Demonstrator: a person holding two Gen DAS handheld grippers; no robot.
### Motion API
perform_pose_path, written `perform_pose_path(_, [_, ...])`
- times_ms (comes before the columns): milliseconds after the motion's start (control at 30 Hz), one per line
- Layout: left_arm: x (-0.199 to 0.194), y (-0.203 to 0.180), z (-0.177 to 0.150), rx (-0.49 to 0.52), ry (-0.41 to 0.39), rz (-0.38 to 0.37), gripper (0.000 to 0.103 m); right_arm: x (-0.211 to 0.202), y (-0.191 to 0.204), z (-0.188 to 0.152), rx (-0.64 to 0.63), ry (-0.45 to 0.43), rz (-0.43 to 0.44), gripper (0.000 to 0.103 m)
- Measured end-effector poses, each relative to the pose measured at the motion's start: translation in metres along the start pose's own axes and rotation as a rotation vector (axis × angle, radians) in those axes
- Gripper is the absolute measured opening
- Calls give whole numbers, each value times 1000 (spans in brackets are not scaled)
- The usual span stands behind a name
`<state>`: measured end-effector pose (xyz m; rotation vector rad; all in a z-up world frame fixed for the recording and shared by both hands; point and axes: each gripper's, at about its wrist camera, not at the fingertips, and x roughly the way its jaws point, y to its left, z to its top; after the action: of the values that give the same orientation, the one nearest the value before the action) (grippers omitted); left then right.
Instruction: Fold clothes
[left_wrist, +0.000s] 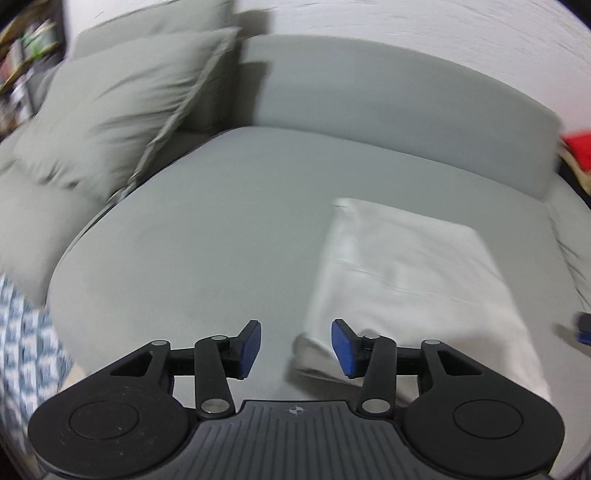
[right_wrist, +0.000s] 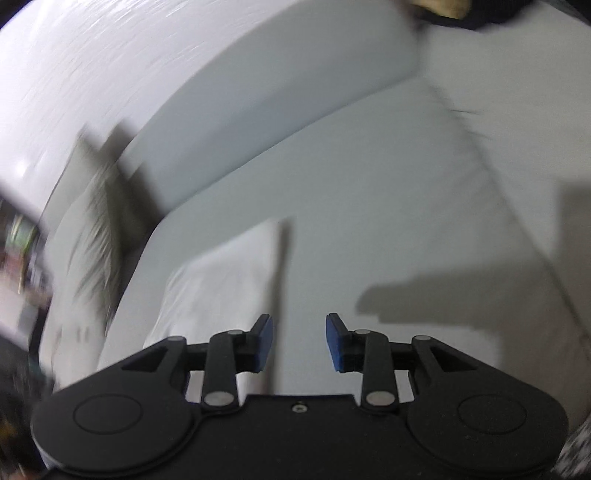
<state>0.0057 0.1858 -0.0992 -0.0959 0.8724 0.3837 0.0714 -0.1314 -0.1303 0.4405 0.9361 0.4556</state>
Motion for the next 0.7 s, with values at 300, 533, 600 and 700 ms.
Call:
perform_pose_path(300, [-29,-39,-17,144,-2,-20,47,9,76,-25,-363,60,64,34])
perform_pose_path(533, [-9,-28,-28,129,105,0,48,4,90,-32,-394,66,49,34])
perform_pose_path(600, [-8,-26,-29,129,108,-2,51,3,93,-32,-392,69,44,34])
perform_pose_path(700, [-7,-25,-30,132,109,0,54,6,96,-32,-401,74,43,34])
